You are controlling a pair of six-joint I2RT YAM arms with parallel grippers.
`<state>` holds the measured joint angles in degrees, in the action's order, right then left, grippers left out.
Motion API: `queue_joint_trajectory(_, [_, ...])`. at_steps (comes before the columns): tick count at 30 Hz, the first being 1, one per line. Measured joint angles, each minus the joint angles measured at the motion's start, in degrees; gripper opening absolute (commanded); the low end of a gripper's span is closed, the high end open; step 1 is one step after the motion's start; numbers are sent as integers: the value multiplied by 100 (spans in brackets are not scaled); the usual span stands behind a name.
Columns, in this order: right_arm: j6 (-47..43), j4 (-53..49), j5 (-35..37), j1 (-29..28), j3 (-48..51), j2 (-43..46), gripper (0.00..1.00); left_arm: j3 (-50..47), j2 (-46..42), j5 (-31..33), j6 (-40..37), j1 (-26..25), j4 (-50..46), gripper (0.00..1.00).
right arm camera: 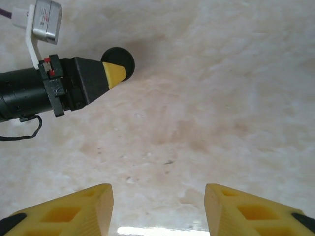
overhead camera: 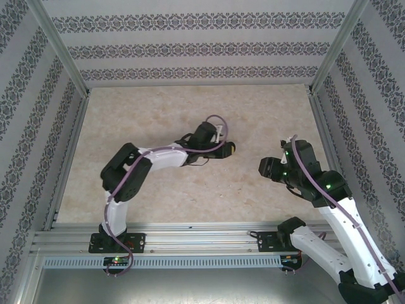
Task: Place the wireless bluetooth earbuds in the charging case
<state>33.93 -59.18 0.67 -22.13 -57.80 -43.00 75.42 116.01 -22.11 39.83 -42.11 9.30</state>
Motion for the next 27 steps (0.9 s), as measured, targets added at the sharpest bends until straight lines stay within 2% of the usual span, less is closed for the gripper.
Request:
queue_joint_trajectory(8, [-568, -63, -181, 1014, 328, 92, 67, 2715, 1943, 496, 337, -605, -680, 2])
queue_joint_trajectory(15, [-911, 15, -376, 1591, 662, 85, 68, 4221, 2962, 708, 396, -879, -1499, 7])
queue_joint_trajectory(19, [-1080, 223, -463, 1670, 787, 55, 72, 4463, 3086, 776, 385, -929, -1847, 21])
queue_joint_trajectory(25, [-1305, 601, -444, 1679, 911, -39, 87, 4612, 3064, 1001, 44, -920, -2315, 45])
queue_joint_trajectory(27, [-1379, 756, -376, 1700, 962, -28, 93, 4612, 3016, 1067, -136, -916, -2413, 49])
